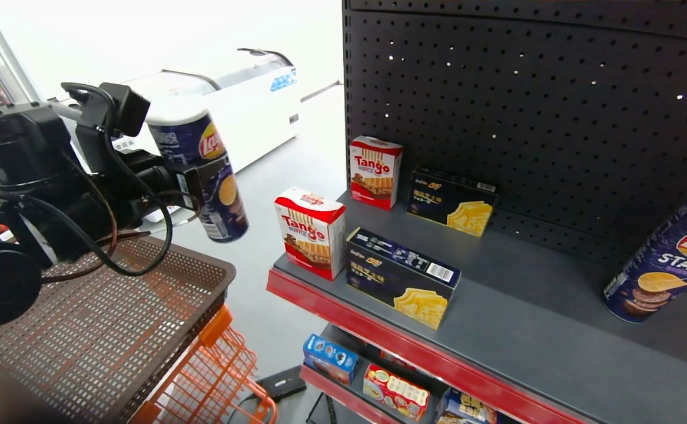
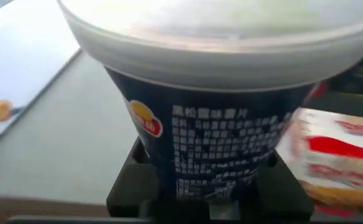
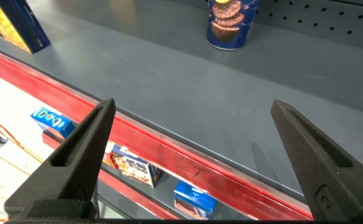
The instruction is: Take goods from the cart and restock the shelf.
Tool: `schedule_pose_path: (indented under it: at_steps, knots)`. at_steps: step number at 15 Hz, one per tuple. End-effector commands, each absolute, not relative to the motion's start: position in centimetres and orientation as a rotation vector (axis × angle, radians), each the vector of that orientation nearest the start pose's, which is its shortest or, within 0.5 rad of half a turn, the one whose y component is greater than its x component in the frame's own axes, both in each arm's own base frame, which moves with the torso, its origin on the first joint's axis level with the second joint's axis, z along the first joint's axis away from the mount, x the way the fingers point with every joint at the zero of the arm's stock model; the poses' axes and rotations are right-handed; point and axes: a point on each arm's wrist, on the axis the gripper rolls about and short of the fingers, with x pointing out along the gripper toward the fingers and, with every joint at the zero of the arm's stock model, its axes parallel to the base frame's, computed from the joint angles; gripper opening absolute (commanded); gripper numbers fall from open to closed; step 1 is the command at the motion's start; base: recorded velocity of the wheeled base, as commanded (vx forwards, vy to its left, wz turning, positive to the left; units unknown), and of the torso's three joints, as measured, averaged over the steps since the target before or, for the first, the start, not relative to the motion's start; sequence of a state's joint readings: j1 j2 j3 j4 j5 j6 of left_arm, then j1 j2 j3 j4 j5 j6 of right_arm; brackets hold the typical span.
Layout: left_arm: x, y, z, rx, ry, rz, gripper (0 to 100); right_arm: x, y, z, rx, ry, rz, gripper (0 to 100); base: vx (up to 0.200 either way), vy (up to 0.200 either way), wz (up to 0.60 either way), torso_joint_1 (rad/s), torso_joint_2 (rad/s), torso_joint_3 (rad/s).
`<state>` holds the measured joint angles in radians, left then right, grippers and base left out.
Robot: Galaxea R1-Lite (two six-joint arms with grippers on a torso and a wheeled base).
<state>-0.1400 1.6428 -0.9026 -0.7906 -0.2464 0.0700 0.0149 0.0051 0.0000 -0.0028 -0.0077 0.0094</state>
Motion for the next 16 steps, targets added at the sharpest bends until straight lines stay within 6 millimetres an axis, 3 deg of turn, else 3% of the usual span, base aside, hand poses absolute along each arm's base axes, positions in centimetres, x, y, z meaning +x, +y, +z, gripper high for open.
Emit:
schedule_pose_path:
  at_steps: [1, 4, 6, 13, 16]
  knots:
    - [26.6, -6.0, 26.0, 0.069, -0.097, -0.511, 0, -2.2, -0.1, 7.6, 0.009, 0.003, 0.008, 100, 0.0, 0.0, 0.0, 0.0, 0.0, 0.0]
    - [22.8, -7.5, 27.0, 0.056, 0.026, -0.616, 0, -2.2, -0.1, 7.6, 0.009, 0.003, 0.008, 100, 0.0, 0.0, 0.0, 0.0, 0.0, 0.0]
    - [21.4, -7.5, 28.1, 0.046, 0.064, -0.647, 0, -2.2, -0.1, 7.6, 0.009, 0.003, 0.008, 100, 0.0, 0.0, 0.0, 0.0, 0.0, 0.0]
    - [20.5, -8.0, 29.0, 0.055, 0.034, -0.675, 0, -2.2, -0.1, 7.6, 0.009, 0.003, 0.008, 100, 0.0, 0.0, 0.0, 0.0, 0.0, 0.0]
    - [18.4, -8.9, 28.4, 0.059, 0.034, -0.765, 0, -2.2, -0.1, 7.6, 0.009, 0.003, 0.008, 100, 0.0, 0.0, 0.0, 0.0, 0.0, 0.0]
